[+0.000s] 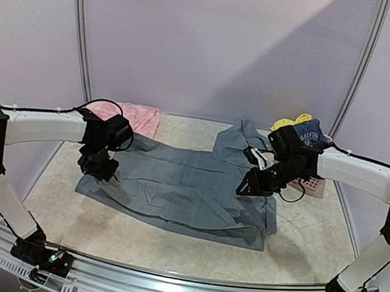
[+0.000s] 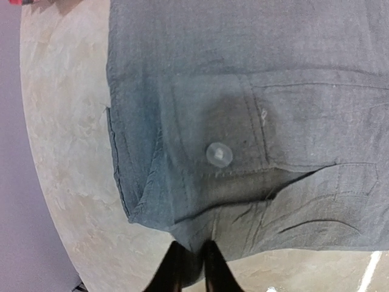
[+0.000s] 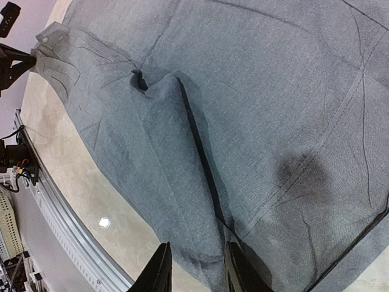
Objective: Fold and stack the mixed laundry pile
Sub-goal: Adjust the 1/3-folded shirt at the center of the board.
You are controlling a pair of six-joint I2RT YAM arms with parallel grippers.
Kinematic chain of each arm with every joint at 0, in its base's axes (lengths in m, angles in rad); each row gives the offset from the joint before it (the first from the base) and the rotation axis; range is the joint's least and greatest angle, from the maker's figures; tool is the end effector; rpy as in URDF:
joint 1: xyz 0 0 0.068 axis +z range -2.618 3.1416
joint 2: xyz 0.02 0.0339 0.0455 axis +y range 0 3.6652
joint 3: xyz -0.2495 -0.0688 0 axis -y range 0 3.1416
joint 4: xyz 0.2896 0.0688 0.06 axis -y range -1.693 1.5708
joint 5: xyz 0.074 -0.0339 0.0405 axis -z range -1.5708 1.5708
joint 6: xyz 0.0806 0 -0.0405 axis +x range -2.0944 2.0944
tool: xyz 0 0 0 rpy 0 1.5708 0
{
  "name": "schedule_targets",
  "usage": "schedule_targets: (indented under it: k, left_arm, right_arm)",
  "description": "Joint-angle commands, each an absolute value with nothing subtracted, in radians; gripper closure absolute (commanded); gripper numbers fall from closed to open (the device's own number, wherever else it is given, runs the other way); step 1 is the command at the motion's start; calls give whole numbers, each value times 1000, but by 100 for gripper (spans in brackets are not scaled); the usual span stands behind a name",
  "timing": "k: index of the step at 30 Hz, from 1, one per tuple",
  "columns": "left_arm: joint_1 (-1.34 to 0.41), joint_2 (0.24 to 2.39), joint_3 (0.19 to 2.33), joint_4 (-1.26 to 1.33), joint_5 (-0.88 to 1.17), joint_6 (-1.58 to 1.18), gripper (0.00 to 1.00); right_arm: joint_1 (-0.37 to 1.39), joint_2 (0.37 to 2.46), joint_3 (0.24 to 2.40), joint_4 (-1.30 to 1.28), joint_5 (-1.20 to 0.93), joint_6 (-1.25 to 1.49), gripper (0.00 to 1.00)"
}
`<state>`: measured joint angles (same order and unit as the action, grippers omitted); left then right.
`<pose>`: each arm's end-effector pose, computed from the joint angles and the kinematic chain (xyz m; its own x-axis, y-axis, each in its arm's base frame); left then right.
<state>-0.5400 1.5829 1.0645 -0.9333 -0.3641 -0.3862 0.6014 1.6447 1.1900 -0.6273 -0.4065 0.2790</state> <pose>0.2910 -0.1410 0.1233 -0.9562 0.1628 -0.2432 0.0906 0.9549 0.2828 0.3072 0.2495 0.1583 -0.8851 -0.3006 -0.3553 -0.4463 0.7647 0.4649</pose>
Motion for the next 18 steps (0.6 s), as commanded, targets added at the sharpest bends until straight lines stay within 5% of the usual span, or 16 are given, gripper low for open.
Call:
schedule_targets:
  k: [1, 7, 14, 18]
  left_arm:
    - [-526, 1573, 1074, -968, -408, -450, 78]
    - [-526, 1528, 1089, -987, -431, -487, 51]
    - [-524, 1444, 1093, -983, -454, -497, 3]
    - [-515, 1404, 1080, -950, -417, -494, 1]
  right_arm:
    - [596, 1639, 1180, -619, -410, 274, 69]
    - [596, 1608, 1156, -619, -393, 281, 69]
    - [590, 1554, 1104, -628, -374, 300, 68]
    - [570, 1507, 1046, -625, -360, 335, 64]
